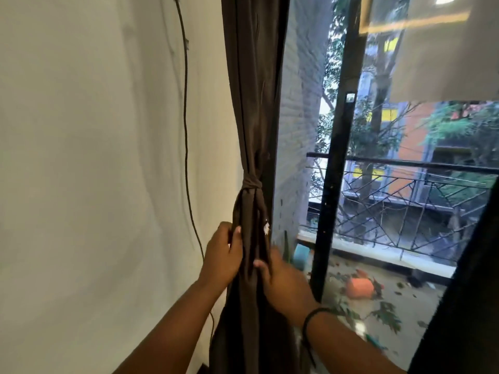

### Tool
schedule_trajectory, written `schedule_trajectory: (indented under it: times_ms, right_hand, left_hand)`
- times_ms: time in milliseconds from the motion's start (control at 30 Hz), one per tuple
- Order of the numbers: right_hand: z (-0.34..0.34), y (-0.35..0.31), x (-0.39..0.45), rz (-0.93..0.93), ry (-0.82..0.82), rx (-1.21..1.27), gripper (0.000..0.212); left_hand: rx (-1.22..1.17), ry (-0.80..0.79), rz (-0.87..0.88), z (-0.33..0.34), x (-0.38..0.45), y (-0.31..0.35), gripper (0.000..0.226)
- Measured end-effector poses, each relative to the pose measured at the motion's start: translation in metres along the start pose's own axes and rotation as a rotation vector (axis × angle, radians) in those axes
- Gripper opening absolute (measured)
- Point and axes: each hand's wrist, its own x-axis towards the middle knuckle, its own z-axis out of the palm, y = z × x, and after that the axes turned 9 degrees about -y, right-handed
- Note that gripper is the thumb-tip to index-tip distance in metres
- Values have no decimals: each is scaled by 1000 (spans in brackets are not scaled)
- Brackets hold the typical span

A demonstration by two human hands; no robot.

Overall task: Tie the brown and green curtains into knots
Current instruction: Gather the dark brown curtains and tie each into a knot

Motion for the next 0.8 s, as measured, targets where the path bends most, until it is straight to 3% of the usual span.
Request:
schedule_trajectory:
  times_ms: [100,167,267,400,533,633,800]
  right_hand:
    - [25,8,-32,72,-433,2,54]
    - [28,10,-46,90,-549,-35,52]
    - [15,19,-57,149,-451,-132,30]
    - [-14,40,-73,323,-179,-236,24]
    - [-11,29,-91,326,-179,-232,25]
    - [-3,31,-111,273,-273,-222,33]
    - [-34,88,-156,282,-264,-367,49]
  left_hand:
    - [-453,-65,-260,20,-35,-19,17]
    - [-394,-93,-284,24,-55,-31,23]
    - [-111,-12,-162,10,-71,-42,26]
    - [179,122,-133,-28,-77,-50,29]
    - [296,33,-135,-26,-79,-29,36]
    - [314,84,-105,-3,-95,-21,50]
    - [517,73,39,72,-125,6,73]
